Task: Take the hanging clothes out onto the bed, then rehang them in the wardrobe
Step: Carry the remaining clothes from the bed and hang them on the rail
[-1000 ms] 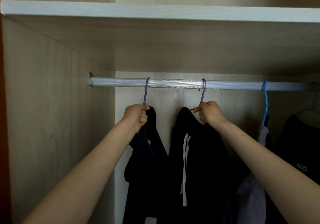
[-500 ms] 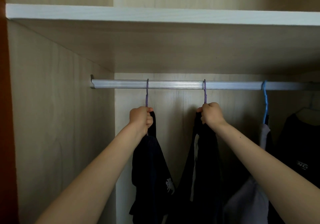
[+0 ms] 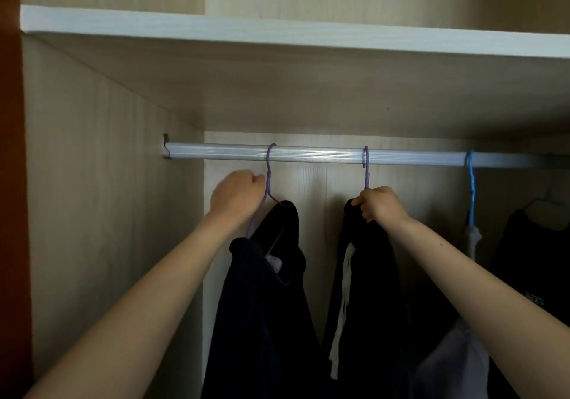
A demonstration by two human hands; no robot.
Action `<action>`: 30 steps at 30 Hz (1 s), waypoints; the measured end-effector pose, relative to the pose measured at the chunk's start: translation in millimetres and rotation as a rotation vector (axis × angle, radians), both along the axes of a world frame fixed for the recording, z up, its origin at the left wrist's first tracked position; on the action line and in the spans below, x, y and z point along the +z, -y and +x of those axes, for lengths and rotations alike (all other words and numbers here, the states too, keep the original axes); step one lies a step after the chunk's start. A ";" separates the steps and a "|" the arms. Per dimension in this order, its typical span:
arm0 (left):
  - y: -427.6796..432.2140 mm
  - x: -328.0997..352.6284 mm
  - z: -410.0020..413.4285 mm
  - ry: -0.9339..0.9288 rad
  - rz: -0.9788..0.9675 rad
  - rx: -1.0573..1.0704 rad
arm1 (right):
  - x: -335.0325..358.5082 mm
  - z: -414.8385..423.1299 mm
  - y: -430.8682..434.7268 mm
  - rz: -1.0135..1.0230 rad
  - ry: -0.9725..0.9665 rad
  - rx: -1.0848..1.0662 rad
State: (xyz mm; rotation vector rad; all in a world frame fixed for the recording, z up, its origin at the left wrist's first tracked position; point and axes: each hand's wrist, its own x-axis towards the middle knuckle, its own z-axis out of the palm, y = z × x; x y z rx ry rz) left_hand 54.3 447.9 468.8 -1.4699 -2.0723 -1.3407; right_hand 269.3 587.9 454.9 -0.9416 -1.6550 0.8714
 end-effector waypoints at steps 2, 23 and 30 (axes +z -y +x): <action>6.3 10.5 -14.8 -0.284 0.241 0.156 | 0.3 3.3 1.6 0.047 0.074 -0.039; -23.1 33.2 -91.2 -0.676 0.275 0.244 | 4.7 -21.0 24.5 0.310 0.354 -0.278; -25.8 34.4 -85.6 -0.605 0.289 0.188 | 19.5 69.3 34.0 0.448 0.456 -0.611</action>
